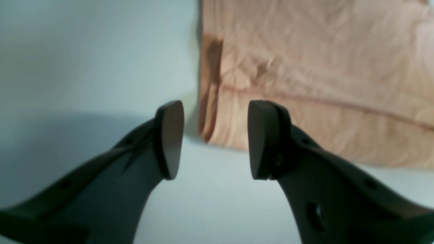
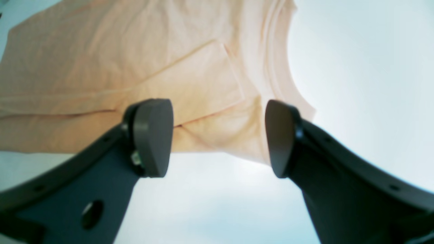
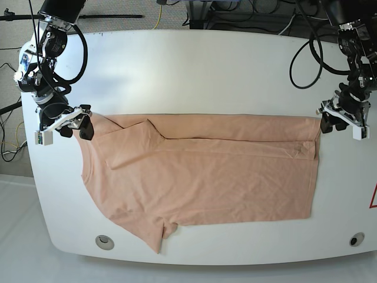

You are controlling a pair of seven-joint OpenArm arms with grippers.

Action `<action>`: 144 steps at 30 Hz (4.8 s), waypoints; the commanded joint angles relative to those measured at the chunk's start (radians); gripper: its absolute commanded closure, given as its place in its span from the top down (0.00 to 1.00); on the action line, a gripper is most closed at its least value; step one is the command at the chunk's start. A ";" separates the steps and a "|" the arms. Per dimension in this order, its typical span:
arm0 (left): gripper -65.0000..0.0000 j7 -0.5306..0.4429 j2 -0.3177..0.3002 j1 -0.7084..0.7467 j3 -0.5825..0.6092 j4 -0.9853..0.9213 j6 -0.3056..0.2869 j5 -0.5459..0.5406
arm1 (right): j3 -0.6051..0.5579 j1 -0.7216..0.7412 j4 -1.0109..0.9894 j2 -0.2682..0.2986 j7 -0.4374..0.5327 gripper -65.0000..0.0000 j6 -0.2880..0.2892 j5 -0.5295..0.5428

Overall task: Fold the T-shirt properly
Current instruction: 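Open both grippers and raise them off the folded edge, then lower both grippers onto the folded edge and close on the fabric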

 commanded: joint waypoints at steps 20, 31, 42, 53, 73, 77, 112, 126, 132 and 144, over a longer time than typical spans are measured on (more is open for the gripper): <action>0.46 -0.043 0.021 -0.030 0.044 -0.020 -0.010 0.142 | 0.003 0.007 -0.186 -0.012 0.180 0.63 0.018 -0.214; 0.50 -0.038 0.013 -0.018 0.029 -0.017 -0.012 0.113 | 0.043 0.017 -0.256 -0.010 0.213 0.63 0.013 -0.227; 0.47 -0.057 0.017 -0.009 0.035 -0.011 -0.010 0.120 | 0.109 0.029 -0.349 0.011 0.239 0.63 0.026 -0.208; 0.25 -0.077 0.017 -0.007 0.037 -0.021 -0.008 0.117 | 0.092 0.096 -0.487 0.009 0.288 0.63 0.068 -0.222; 0.42 -0.073 0.011 -0.039 0.054 -0.027 -0.010 0.118 | 0.065 0.144 -0.549 -0.027 0.301 0.00 0.084 -0.229; 0.43 -0.070 0.012 -0.049 0.056 -0.036 -0.013 0.119 | 0.065 0.147 -0.547 -0.032 0.295 0.00 0.085 -0.231; 0.43 -0.088 0.014 -0.081 0.048 -0.249 -0.188 0.079 | 0.061 0.147 -0.529 -0.032 0.302 0.00 0.084 -0.215; 0.53 -0.080 0.006 -0.129 0.052 -0.341 -0.193 0.081 | 0.061 0.148 -0.531 -0.034 0.302 0.00 0.089 -0.217; 0.50 -0.090 0.005 -0.132 0.065 -0.333 -0.192 0.088 | 0.059 0.143 -0.531 -0.035 0.305 0.00 0.090 -0.218; 0.31 -0.103 0.005 -0.139 0.087 -0.320 -0.175 0.097 | 0.059 0.142 -0.536 -0.035 0.305 0.00 0.093 -0.217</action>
